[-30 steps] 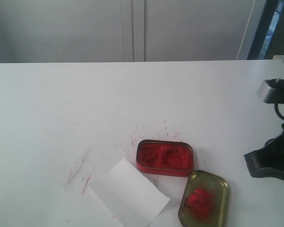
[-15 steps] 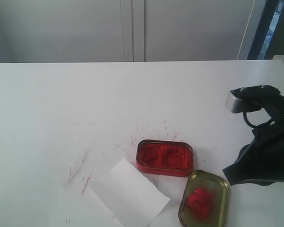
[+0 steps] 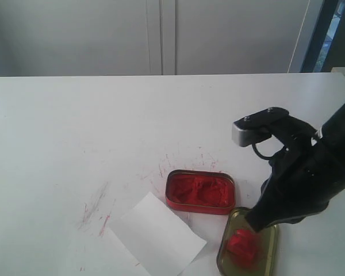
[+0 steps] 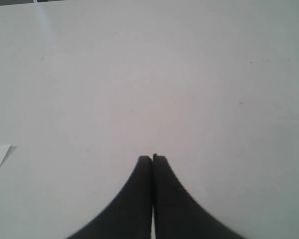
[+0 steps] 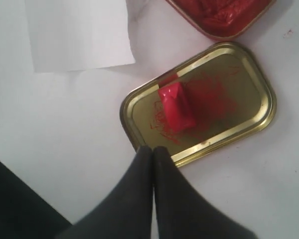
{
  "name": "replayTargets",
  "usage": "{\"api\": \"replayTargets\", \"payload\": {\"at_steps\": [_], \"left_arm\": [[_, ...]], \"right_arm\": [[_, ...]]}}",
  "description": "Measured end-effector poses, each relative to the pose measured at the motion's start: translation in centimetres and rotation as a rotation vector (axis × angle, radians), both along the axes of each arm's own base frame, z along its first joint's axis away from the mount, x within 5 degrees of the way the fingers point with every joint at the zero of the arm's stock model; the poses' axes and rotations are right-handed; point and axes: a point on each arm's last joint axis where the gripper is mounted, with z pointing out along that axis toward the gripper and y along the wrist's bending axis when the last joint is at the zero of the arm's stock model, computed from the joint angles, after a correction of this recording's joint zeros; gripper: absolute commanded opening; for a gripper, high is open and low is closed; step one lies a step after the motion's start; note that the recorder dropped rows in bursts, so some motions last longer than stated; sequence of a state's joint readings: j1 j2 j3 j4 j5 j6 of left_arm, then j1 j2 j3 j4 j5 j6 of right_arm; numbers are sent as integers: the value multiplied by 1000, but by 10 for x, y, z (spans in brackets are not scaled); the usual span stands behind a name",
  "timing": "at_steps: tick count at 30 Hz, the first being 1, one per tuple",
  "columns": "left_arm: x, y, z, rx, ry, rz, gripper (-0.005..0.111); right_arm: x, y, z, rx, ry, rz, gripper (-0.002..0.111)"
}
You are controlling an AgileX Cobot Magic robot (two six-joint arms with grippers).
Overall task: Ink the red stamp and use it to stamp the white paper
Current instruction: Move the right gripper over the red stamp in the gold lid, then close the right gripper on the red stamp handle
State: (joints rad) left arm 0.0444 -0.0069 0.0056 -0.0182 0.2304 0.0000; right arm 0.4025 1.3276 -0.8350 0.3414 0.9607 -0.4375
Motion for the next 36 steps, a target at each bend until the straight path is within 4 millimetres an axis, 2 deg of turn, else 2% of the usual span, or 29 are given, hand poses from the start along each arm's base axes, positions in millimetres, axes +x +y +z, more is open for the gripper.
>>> {"api": "replayTargets", "payload": {"at_steps": [18, 24, 31, 36], "left_arm": [[0, 0, 0, 0, 0, 0, 0], [0, 0, 0, 0, 0, 0, 0], [0, 0, 0, 0, 0, 0, 0], [0, 0, 0, 0, 0, 0, 0]], "right_arm": [[1, 32, -18, -219, -36, 232, 0], [6, 40, -32, -286, -25, 287, 1], [12, 44, -42, -299, -35, 295, 23], [14, 45, -45, -295, -41, 292, 28]]}}
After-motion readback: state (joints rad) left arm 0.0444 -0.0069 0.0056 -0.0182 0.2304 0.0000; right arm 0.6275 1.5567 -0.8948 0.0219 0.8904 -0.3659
